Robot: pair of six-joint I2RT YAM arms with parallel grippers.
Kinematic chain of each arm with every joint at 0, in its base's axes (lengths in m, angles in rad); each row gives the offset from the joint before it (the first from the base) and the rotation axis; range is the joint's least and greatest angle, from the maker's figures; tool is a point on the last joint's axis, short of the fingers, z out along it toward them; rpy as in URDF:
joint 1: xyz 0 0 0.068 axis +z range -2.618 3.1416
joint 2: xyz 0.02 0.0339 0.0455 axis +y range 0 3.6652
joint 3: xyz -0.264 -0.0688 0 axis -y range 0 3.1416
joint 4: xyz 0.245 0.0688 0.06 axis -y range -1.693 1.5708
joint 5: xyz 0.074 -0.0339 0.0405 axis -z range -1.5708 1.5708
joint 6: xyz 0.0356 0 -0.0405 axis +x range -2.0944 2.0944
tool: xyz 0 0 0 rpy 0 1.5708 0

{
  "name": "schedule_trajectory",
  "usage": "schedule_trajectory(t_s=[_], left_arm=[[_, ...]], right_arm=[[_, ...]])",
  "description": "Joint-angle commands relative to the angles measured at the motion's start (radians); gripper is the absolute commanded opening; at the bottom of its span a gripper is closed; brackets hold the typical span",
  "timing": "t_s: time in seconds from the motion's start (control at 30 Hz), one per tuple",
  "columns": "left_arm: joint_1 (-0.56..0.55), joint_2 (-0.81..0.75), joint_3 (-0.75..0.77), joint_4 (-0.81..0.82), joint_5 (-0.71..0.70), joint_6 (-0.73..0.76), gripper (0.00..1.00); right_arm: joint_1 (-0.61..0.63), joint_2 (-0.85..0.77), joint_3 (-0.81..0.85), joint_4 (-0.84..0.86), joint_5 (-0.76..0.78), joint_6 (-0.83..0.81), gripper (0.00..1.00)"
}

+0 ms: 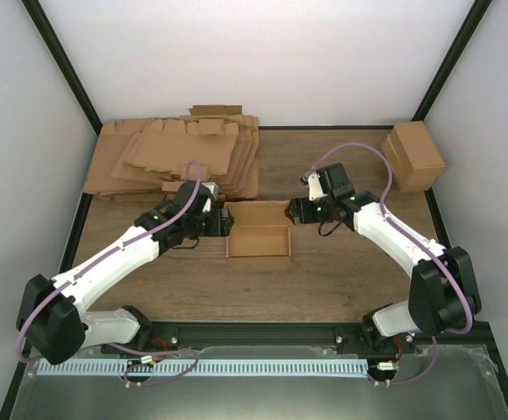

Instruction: Fold the paper box

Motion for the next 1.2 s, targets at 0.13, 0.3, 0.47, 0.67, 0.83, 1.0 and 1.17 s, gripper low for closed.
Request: schedule_trajectory(t_s=[0.13, 0.3, 0.47, 0.67, 0.83, 1.0, 1.17], left_arm=[[0.001, 0.075, 0.046, -0.008, 0.035, 0.064, 0.68], [0.001, 0.113, 0.069, -0.002, 0.017, 0.076, 0.66], [0.001, 0.129, 0.096, -0.019, -0.033, 0.114, 0.77], [0.002, 0.034, 0.06, 0.024, 0.013, 0.212, 1.0], [0.003, -0.094, -0.034, 0.136, 0.002, 0.307, 1.0], [0.001, -0.226, -0.186, 0.354, 0.027, 0.338, 1.0], [0.003, -0.16, -0.215, 0.378, 0.006, 0.354, 0.99]], right_arm=[[0.009, -0.014, 0.016, -0.024, 0.002, 0.007, 0.67], [0.009, -0.028, -0.01, -0.021, -0.011, 0.033, 0.66], [0.009, -0.037, -0.026, -0.02, -0.001, 0.039, 0.65], [0.01, -0.065, -0.029, 0.004, -0.002, 0.035, 0.66], [0.009, -0.082, -0.036, 0.028, -0.017, 0.038, 0.66], [0.009, -0.09, -0.053, 0.048, -0.022, 0.045, 0.66], [0.009, -0.092, -0.06, 0.057, -0.033, 0.048, 0.66]])
